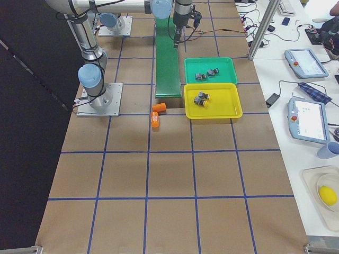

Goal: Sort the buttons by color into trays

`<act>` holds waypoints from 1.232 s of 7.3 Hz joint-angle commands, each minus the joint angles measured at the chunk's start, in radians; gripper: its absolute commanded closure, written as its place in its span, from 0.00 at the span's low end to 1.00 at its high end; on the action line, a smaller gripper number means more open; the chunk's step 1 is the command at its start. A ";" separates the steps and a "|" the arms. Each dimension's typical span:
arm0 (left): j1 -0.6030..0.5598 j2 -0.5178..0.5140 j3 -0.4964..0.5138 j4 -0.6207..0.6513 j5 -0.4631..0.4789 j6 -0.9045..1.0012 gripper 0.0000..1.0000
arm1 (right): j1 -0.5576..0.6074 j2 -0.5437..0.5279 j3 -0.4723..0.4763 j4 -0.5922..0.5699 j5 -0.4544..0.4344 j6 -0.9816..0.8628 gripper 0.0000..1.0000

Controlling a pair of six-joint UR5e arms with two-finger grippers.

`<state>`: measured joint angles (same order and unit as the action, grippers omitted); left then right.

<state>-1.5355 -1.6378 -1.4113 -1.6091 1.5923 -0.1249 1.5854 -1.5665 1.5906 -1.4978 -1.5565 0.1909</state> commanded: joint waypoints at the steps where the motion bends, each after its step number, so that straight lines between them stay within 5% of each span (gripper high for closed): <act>1: 0.000 0.000 0.000 0.000 0.000 -0.001 0.00 | -0.002 -0.038 0.043 -0.005 -0.002 -0.004 0.00; 9: -0.005 0.012 -0.015 -0.003 0.003 -0.001 0.00 | -0.012 -0.049 0.051 -0.016 -0.002 -0.004 0.00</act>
